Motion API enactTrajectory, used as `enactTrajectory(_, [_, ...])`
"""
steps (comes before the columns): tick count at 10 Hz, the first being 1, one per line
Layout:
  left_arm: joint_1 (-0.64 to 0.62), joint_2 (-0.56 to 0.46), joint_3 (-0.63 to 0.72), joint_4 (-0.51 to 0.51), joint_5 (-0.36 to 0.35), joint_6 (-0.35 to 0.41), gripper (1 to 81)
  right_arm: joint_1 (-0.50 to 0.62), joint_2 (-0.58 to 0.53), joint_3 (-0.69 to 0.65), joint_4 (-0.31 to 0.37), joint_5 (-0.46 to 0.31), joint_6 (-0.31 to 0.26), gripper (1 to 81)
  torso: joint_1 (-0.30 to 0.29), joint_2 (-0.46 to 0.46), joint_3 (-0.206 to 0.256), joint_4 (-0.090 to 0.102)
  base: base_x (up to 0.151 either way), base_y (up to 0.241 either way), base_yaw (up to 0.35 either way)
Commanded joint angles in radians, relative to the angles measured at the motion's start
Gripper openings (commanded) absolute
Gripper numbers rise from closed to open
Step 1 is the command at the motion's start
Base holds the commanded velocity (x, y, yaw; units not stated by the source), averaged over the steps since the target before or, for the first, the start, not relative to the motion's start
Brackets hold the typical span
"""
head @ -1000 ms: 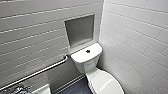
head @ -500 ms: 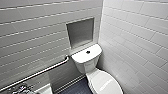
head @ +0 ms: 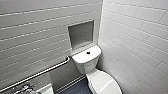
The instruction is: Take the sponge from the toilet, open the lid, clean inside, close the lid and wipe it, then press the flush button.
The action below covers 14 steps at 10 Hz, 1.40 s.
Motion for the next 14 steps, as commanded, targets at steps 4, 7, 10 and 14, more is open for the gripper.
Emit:
enactTrajectory(4, [0.023,0.05,-0.068,-0.009,0.097,-0.002,81.1,-0.021,-0.007,-0.008,-0.056,-0.066,-0.003,1.0,-0.132,0.203,0.202,0.0,0.0,0.0,0.0])
enactTrajectory(7, [0.023,0.053,-0.077,-0.023,0.099,-0.002,81.1,-0.022,0.029,-0.046,-0.058,-0.073,-0.01,1.0,-0.191,0.29,0.174,0.0,0.0,0.0,0.0])
enactTrajectory(10, [0.021,0.071,-0.117,-0.027,0.097,-0.002,81.1,-0.033,0.059,-0.086,-0.081,-0.075,-0.01,1.0,-0.26,0.398,0.242,0.0,0.0,0.0,0.0])
enactTrajectory(14, [0.021,0.082,-0.134,-0.027,0.097,-0.002,81.1,-0.033,0.063,-0.094,-0.095,-0.076,-0.01,1.0,-0.279,0.428,0.36,0.0,0.0,0.0,0.0])
